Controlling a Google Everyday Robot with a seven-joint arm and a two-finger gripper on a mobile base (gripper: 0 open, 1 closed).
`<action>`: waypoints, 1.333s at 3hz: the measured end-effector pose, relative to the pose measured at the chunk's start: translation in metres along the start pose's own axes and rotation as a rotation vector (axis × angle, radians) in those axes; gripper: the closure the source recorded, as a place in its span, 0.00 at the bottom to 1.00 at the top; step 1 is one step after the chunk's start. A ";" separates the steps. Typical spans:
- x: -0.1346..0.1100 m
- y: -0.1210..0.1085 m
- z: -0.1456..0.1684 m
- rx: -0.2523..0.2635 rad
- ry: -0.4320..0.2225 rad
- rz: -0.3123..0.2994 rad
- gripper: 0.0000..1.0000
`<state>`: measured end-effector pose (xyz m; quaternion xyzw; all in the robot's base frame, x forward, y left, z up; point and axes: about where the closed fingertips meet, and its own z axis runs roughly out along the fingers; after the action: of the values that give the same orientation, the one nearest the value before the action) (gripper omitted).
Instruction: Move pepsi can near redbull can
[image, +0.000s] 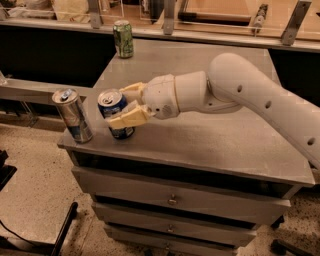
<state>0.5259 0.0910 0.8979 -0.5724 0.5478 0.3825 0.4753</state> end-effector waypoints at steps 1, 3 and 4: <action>-0.002 -0.003 0.007 -0.019 0.010 0.081 1.00; -0.008 -0.016 0.004 -0.015 -0.084 0.214 0.82; -0.009 -0.023 -0.005 0.027 -0.196 0.209 0.59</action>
Offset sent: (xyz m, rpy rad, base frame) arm 0.0183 0.0072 0.0041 0.0446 0.2818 -0.0497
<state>0.5475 0.0870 0.9108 -0.4659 0.5605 0.4766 0.4915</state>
